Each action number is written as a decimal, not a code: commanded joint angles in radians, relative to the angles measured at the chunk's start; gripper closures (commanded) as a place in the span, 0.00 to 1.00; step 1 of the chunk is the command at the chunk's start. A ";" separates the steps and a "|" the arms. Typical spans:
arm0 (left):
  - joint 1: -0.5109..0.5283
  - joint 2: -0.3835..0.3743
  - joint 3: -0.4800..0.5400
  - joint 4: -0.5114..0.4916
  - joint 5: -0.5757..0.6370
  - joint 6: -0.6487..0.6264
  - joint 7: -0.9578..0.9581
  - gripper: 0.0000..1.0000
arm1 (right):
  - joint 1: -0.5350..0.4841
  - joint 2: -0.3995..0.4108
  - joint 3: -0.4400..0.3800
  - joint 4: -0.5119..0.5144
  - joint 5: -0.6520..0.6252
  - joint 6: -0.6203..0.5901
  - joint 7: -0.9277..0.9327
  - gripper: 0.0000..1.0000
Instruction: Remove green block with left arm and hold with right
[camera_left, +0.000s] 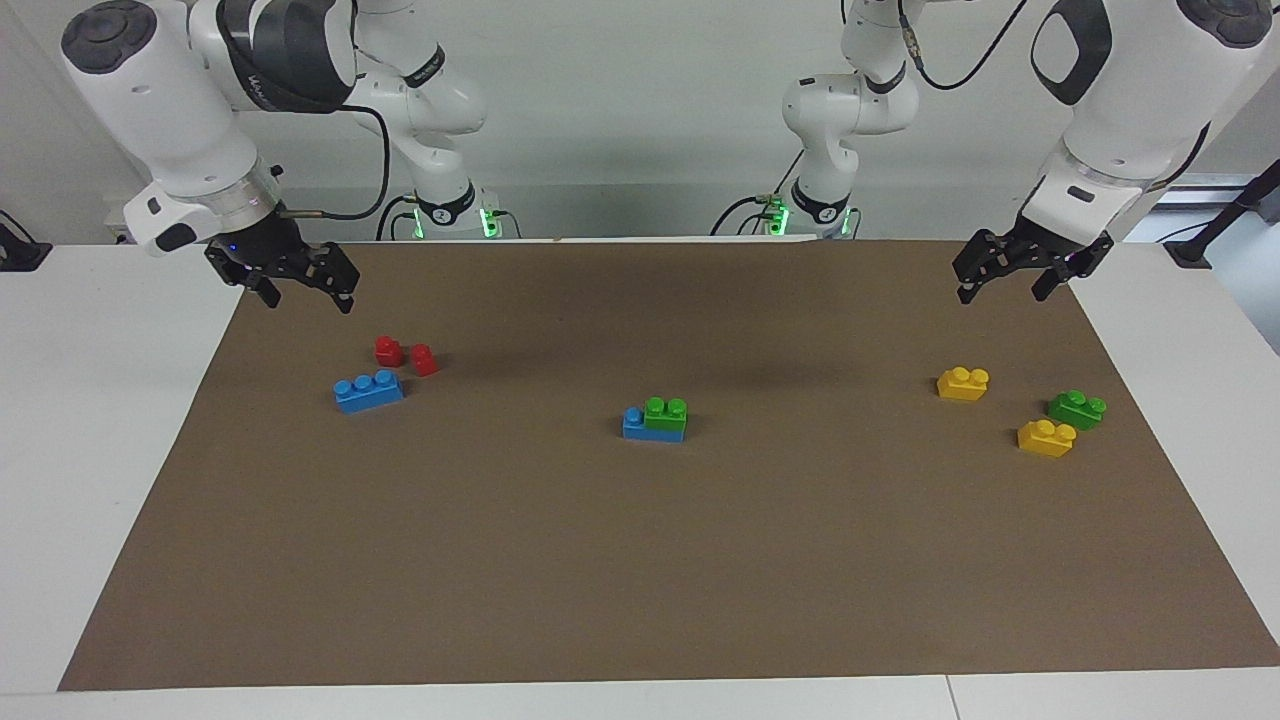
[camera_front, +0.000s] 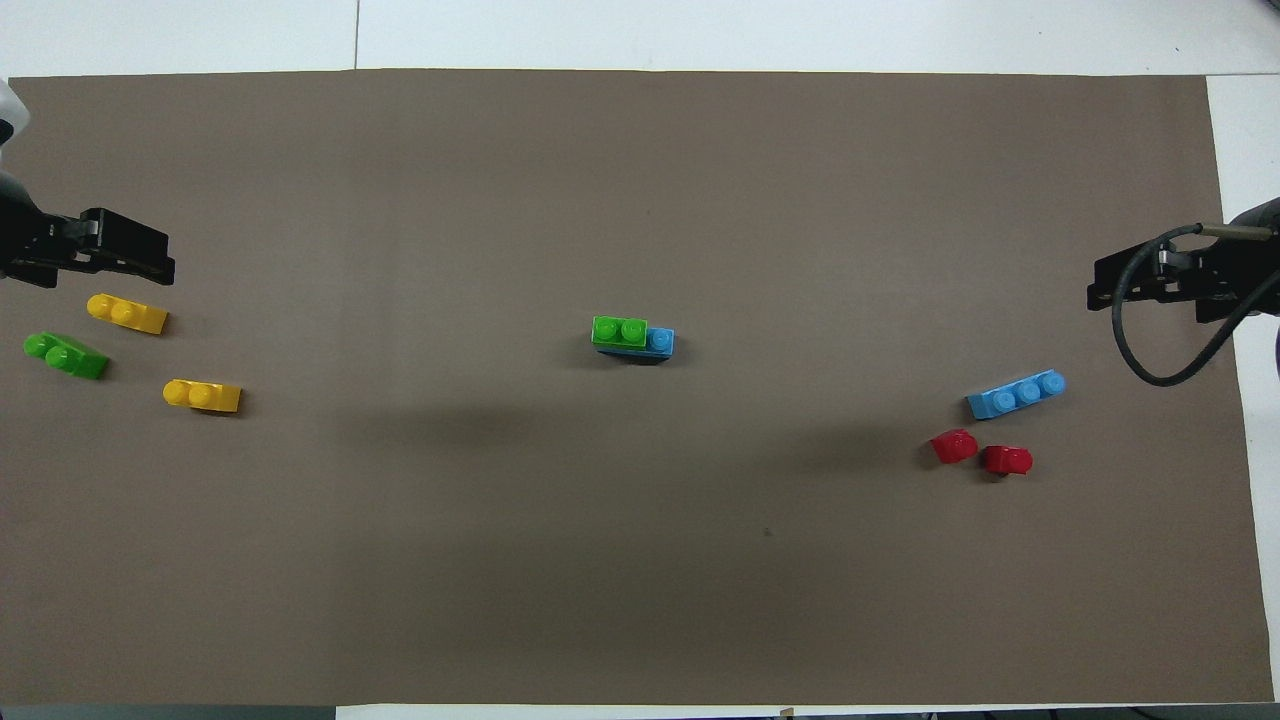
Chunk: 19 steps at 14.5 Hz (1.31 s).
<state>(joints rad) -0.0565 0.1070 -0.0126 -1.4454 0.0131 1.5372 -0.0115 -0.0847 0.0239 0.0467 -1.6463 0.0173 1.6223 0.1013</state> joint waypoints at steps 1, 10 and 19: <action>0.003 -0.010 0.000 0.002 -0.015 0.000 0.001 0.00 | 0.008 0.004 0.004 0.003 -0.023 0.013 -0.008 0.00; -0.005 -0.010 -0.003 0.007 -0.015 0.024 -0.008 0.00 | 0.028 0.001 0.002 -0.007 -0.022 0.028 0.020 0.00; 0.001 -0.015 -0.003 -0.009 -0.015 0.053 -0.011 0.00 | 0.097 -0.009 0.010 -0.127 0.084 0.120 0.492 0.00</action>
<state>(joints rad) -0.0587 0.1047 -0.0174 -1.4429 0.0123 1.5677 -0.0120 0.0029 0.0253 0.0535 -1.7257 0.0443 1.6954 0.4916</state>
